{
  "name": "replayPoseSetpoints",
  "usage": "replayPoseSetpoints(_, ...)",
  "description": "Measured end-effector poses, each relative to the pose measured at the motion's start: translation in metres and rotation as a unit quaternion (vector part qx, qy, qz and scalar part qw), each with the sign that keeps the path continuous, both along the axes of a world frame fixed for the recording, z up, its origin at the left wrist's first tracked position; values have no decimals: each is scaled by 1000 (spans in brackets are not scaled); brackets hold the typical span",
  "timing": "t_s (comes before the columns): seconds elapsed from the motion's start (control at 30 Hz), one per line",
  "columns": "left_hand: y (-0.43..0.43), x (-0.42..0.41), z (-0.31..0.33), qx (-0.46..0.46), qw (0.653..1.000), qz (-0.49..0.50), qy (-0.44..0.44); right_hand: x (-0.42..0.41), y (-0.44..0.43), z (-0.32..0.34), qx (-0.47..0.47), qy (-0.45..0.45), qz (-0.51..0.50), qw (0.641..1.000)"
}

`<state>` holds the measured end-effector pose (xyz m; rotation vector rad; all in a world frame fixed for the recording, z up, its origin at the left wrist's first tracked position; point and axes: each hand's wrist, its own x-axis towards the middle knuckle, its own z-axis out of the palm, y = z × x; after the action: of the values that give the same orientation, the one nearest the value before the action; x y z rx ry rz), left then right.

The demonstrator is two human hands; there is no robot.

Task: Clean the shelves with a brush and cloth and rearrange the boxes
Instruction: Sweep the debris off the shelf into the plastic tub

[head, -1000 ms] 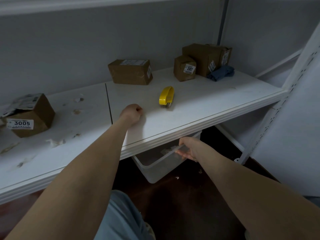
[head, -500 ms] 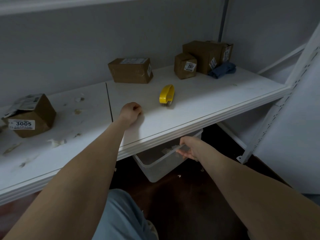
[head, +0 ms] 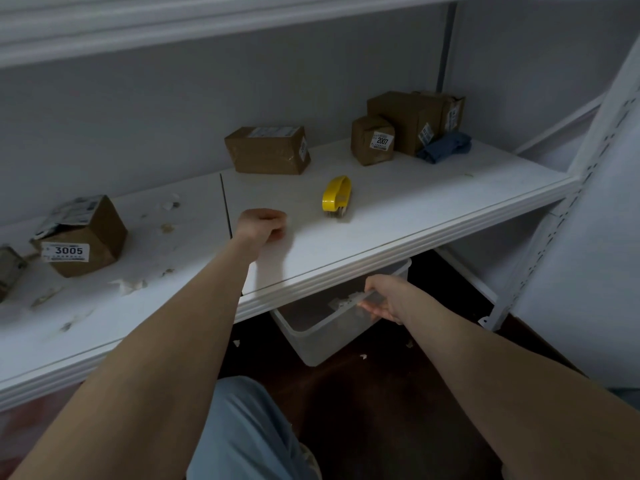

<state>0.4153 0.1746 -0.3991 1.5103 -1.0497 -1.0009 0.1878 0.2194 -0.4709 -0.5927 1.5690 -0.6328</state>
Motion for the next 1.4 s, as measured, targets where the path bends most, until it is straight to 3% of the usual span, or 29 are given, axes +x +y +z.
replayPoseSetpoints(0.17, 18, -30, 10, 97, 972, -214, 13, -7, 6, 3, -10, -13, 5, 1000)
replayPoseSetpoints(0.3, 32, -73, 7, 110, 948, -295, -41, -15, 13, 1, -10, -7, -4, 1000)
replayPoseSetpoints(0.5, 46, -134, -6, 60, 917, -301, -255, -35, 29, -2, -23, -16, 0, 1000)
replayPoseSetpoints(0.6, 51, -153, -22, 73, 902, -306, -297, -50, 32, -2, -16, -16, 8, 1000)
replayPoseSetpoints(0.73, 56, -158, -36, 143, 921, -285, -226, -64, 35, 0, -17, -25, 3, 1000)
replayPoseSetpoints(0.93, 70, -160, -44, 285, 869, -355, -196, -70, 35, 1, -23, -38, -3, 999)
replayPoseSetpoints(1.2, 69, -160, -42, 291, 855, -346, -255, -66, 38, 9, -24, -34, -6, 999)
replayPoseSetpoints(1.4, 69, -152, -40, 291, 859, -343, -246, -59, 33, 9, -19, -31, -12, 999)
